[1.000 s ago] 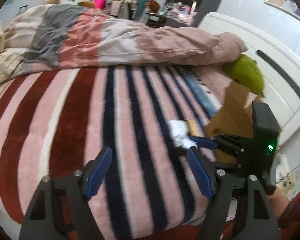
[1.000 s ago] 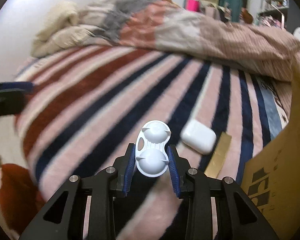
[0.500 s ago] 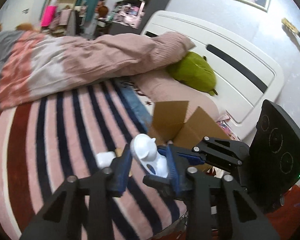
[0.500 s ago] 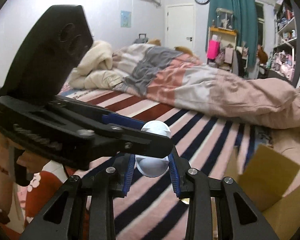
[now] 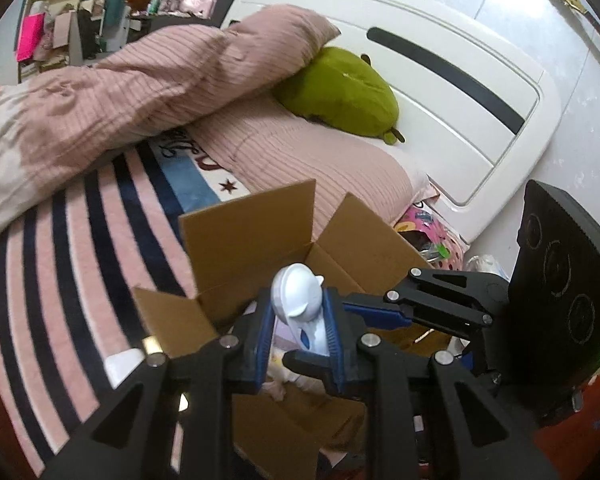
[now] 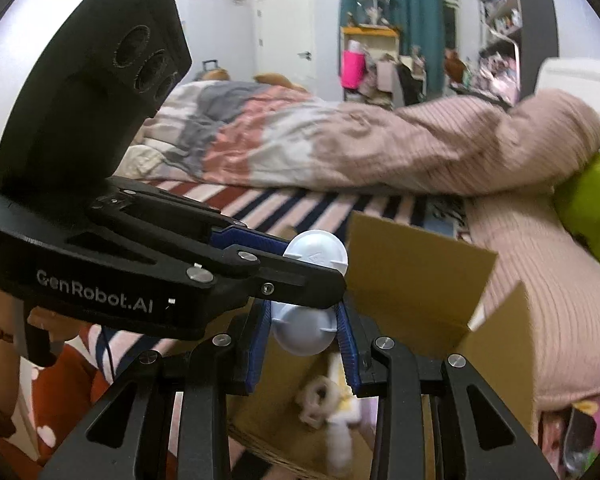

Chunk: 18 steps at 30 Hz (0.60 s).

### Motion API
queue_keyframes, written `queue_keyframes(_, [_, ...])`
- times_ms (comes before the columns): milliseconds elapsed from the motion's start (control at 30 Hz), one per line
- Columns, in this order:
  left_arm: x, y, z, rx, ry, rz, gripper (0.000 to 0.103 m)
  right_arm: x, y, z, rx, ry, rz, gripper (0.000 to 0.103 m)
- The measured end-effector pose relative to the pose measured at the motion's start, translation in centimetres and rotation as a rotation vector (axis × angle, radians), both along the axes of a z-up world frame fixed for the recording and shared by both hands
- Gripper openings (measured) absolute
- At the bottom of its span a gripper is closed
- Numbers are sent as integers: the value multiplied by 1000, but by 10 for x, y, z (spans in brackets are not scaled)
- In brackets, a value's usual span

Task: Organize rigid objects
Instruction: 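Carry the lens case into the cardboard box and open the right gripper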

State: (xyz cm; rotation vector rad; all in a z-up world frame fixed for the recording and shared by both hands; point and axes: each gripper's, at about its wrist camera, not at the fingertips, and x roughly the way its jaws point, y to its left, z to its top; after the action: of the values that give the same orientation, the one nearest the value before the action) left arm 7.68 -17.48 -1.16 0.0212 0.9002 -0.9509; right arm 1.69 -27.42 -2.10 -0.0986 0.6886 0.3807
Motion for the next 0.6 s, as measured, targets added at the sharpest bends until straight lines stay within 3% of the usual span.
queue_keyframes(133, [4, -12, -6, 11, 14, -16, 24, 1, -14, -6, 9, 35, -26, 27])
queue_keyframes(267, [3, -14, -5, 26, -5, 4, 56, -3, -23, -6, 14, 45, -38, 29])
queue_keyframes(400, [-1, -9, -1, 31, -29, 22, 66, -7, -27, -6, 21, 49, -39, 43])
queue_keyframes(600, [-9, 4, 7, 47, -77, 62, 71, -8, -21, -5, 19, 50, -42, 44])
